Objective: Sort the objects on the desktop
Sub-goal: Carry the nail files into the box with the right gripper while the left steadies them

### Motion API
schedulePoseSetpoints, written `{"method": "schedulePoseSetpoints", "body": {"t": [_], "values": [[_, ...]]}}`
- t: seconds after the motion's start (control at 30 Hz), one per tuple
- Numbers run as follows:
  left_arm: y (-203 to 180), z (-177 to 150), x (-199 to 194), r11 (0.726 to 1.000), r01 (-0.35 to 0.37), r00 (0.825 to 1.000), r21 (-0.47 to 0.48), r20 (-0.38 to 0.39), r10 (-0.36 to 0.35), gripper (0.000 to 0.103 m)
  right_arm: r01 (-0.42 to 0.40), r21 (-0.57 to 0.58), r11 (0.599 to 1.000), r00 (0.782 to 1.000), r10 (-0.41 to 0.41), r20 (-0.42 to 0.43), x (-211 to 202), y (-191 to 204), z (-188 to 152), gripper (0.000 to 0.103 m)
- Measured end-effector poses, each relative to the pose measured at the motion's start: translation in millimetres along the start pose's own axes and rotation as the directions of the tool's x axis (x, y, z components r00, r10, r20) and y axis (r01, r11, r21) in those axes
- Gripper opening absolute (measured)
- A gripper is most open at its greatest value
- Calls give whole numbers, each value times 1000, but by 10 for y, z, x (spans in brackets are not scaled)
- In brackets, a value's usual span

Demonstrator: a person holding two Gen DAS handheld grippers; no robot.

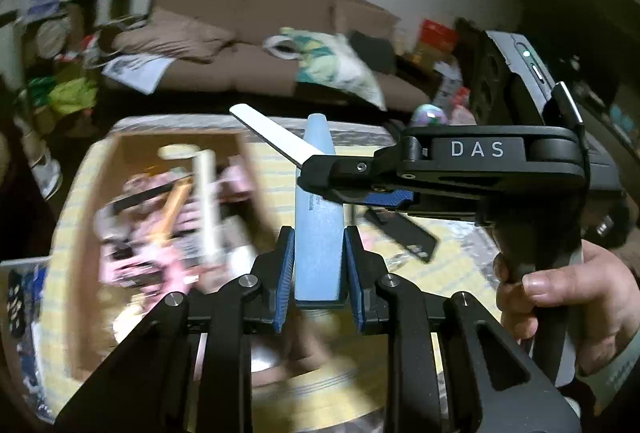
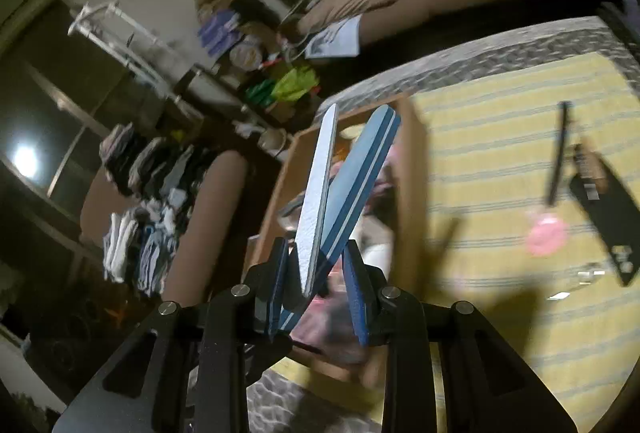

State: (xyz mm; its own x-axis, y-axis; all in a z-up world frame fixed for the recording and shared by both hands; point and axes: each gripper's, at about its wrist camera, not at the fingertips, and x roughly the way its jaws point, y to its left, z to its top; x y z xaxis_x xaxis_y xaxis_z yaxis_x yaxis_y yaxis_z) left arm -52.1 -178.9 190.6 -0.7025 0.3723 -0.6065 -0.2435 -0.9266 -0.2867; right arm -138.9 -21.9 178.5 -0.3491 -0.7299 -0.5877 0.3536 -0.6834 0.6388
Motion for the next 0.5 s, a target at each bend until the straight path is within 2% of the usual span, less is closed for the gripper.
{"method": "schedulePoseSetpoints", "body": {"t": [0.13, 0.33, 0.5], "values": [[599, -150, -11, 996, -37, 999, -84, -24, 35, 23, 3, -15, 1000, 998, -4, -61, 680, 275, -99, 28], [1179, -206, 146, 983, -51, 998, -175, -48, 43, 23, 15, -4, 1000, 993, -15, -117, 1381, 345, -78, 28], [1461, 208, 409, 991, -61, 996, -119, -65, 54, 23, 24, 6, 1000, 994, -23, -104, 1680, 364, 283, 28]]}}
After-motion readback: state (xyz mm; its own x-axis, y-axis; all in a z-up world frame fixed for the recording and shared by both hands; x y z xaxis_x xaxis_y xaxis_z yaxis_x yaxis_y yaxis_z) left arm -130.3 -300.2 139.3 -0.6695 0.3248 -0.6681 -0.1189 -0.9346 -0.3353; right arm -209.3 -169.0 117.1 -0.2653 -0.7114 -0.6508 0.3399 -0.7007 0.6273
